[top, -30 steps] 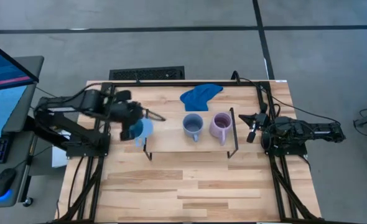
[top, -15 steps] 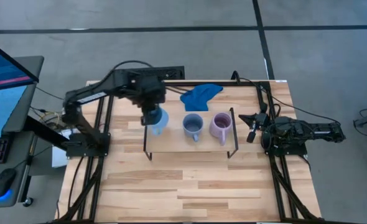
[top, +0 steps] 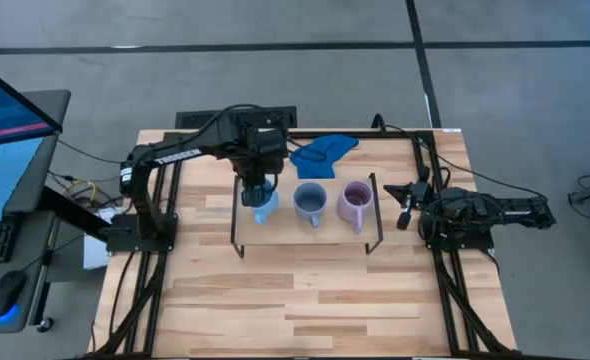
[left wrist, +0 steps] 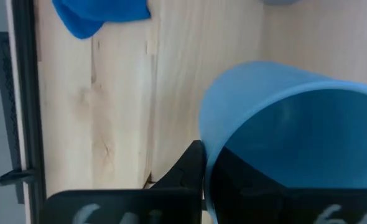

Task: Stack small to large cups/mugs on shelf
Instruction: Put the light blue mug on the shelf

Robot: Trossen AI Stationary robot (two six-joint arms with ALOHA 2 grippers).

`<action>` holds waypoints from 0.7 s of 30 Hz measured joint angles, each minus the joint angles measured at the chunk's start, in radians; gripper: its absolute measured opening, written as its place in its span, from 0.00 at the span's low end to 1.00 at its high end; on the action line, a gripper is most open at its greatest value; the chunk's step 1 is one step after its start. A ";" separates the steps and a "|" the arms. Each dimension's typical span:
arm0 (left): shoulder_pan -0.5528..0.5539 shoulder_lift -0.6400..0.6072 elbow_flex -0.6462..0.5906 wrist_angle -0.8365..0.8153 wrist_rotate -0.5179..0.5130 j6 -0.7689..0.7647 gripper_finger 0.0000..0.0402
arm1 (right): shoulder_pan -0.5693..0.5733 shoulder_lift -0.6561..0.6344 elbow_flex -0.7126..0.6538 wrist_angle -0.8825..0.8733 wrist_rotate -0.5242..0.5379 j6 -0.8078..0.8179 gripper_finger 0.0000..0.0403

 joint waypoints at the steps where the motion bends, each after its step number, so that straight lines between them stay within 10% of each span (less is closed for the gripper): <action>1: -0.001 0.004 0.001 0.000 0.001 0.000 0.00 | 0.000 0.000 0.000 0.000 0.000 0.000 0.03; 21: 0.011 0.059 0.004 -0.001 0.064 -0.018 0.00 | 0.000 0.000 0.000 -0.007 0.000 0.000 0.03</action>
